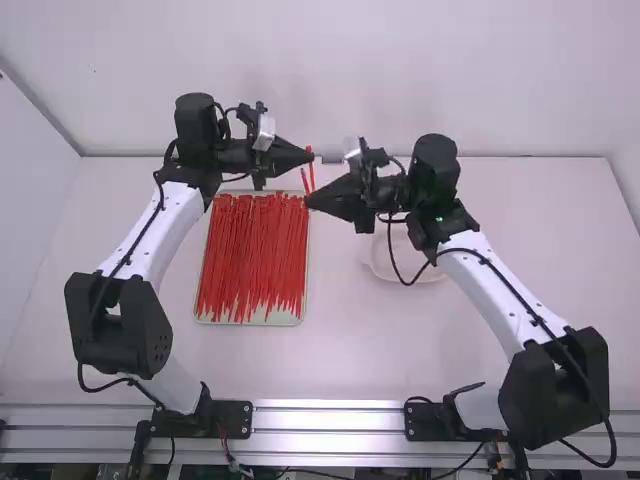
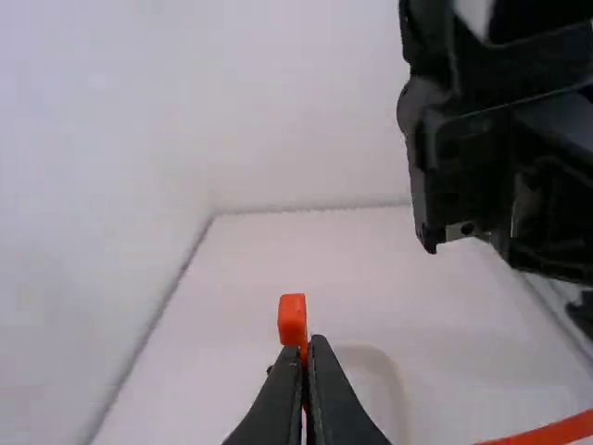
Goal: Fasten the cable tie
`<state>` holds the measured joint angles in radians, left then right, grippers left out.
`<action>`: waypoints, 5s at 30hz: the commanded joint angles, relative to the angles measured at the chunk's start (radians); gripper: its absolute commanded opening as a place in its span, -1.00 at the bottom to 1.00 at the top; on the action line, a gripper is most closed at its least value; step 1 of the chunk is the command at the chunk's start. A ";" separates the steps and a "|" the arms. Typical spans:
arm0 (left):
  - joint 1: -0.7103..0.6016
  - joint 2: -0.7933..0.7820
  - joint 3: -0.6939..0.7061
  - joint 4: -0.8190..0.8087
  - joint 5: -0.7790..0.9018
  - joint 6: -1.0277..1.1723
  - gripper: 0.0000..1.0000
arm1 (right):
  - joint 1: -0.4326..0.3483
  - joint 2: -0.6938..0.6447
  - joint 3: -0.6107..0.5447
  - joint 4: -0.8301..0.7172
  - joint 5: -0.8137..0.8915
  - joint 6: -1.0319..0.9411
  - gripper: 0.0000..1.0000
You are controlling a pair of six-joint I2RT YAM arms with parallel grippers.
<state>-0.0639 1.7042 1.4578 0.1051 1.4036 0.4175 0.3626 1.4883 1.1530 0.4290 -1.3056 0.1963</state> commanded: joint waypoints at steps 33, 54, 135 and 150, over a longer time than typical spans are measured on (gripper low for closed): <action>0.011 -0.006 0.018 0.151 0.018 0.395 -0.95 | -0.014 0.004 0.024 -0.273 0.208 0.212 -1.00; -0.021 -0.006 0.018 0.237 0.021 0.418 -0.95 | -0.016 0.004 0.024 -0.250 0.233 0.256 -1.00; -0.054 -0.006 -0.026 0.113 0.163 0.563 -0.95 | -0.100 0.002 0.024 0.050 0.312 0.474 -1.00; -0.054 -0.006 -0.032 0.277 0.152 0.336 -0.95 | -0.102 0.002 0.024 0.010 0.146 0.425 -0.51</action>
<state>-0.1123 1.7042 1.4326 0.3729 1.5276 0.8249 0.2588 1.4895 1.1526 0.4351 -1.1175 0.6285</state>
